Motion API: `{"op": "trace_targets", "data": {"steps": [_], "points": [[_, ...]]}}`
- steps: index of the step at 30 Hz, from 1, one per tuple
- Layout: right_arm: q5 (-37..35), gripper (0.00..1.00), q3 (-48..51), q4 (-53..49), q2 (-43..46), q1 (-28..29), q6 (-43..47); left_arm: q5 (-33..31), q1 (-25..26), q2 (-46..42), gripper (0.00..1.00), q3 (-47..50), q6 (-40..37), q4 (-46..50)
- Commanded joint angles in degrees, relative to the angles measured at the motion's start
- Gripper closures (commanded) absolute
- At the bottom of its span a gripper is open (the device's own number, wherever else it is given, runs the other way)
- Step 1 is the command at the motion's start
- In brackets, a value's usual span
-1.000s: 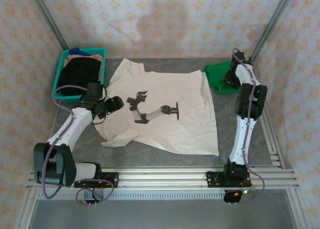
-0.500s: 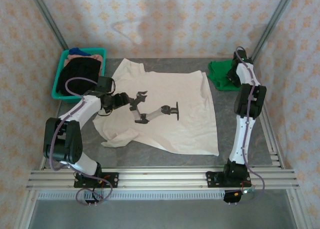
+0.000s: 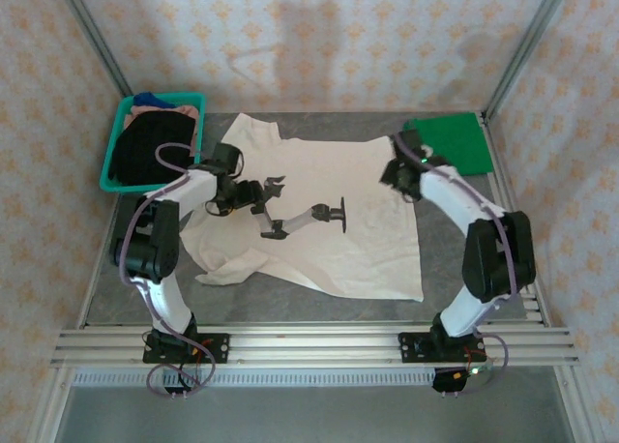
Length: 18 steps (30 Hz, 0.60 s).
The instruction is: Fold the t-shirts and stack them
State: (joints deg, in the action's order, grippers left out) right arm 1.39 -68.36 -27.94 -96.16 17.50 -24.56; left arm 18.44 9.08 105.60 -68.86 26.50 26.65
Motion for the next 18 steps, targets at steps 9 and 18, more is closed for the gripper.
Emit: {"op": "trace_targets", "data": {"steps": [9,18], "points": [[-6.8,0.47,3.2,2.0,-10.6,0.4,-1.9,-3.1,0.0,1.2,0.21,-2.9,0.5,3.8],[-7.7,0.49,-1.1,-0.3,-14.4,-8.1,1.2,-2.6,-0.9,-2.6,0.21,-2.2,1.0,4.9]]}}
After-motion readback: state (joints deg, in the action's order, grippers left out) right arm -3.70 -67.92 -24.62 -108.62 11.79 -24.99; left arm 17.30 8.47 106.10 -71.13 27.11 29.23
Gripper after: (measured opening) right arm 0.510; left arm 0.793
